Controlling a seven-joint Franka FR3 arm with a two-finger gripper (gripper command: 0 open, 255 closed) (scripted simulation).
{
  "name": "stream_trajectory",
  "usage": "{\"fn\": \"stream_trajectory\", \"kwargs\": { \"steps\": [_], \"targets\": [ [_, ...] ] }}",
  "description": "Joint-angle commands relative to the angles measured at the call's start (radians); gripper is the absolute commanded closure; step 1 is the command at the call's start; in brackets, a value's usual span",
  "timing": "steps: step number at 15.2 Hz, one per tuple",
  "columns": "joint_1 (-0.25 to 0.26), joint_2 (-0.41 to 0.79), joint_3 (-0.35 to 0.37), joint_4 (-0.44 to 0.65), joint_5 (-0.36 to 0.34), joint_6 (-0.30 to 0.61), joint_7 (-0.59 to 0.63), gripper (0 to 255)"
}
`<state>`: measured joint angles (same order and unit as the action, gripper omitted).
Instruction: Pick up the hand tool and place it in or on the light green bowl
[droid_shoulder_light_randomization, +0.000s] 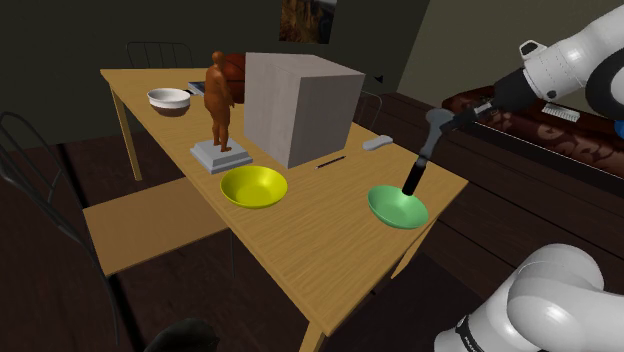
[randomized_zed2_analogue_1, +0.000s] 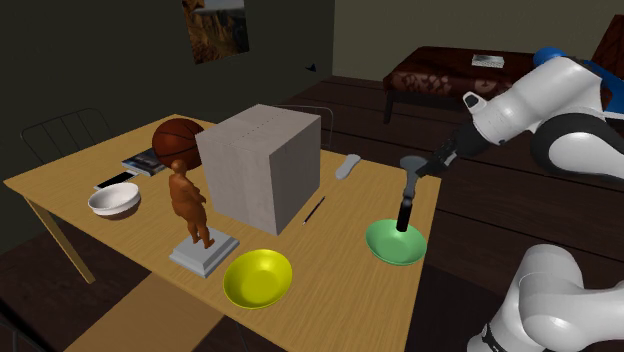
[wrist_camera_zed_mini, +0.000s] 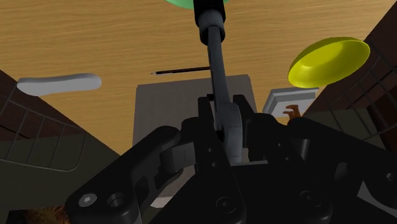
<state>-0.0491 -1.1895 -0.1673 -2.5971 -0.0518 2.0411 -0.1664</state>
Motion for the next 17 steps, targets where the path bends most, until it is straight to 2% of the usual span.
{"fn": "stream_trajectory", "kwargs": {
  "steps": [1,9,16,17],
  "targets": [
    [-0.002,-0.013,-0.001,-0.03,-0.001,0.018,0.0,255],
    [-0.016,-0.06,-0.015,-0.155,-0.012,0.094,-0.009,255],
    [-0.016,-0.06,-0.015,-0.155,-0.012,0.094,-0.009,255],
    [-0.016,-0.06,-0.015,-0.155,-0.012,0.094,-0.009,0]
  ]
}}
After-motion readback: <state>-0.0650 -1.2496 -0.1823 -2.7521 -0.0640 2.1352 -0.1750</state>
